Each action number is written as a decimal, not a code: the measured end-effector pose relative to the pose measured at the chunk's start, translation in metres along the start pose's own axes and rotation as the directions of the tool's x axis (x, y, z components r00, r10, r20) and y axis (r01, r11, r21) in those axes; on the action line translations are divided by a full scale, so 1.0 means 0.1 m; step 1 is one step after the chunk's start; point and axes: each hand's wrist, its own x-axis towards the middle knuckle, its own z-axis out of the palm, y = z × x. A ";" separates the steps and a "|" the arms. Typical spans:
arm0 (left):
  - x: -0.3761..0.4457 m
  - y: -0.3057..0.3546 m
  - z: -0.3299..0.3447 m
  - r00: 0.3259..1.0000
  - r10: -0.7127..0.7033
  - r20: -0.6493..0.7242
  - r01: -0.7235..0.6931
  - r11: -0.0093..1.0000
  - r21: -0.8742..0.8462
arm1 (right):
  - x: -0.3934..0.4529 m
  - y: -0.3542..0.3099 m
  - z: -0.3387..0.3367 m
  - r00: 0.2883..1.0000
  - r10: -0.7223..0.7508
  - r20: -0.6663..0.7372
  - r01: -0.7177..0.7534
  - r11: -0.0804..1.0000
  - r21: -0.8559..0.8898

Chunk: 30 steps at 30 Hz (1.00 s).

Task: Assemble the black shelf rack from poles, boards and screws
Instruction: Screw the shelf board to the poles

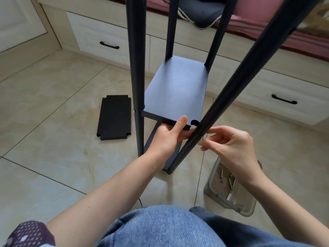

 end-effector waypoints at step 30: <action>-0.09 0.05 0.05 0.998 -0.057 -0.013 0.056 0.994 -0.090 | 0.38 0.10 0.04 0.945 -0.284 0.165 0.306 0.943 -0.130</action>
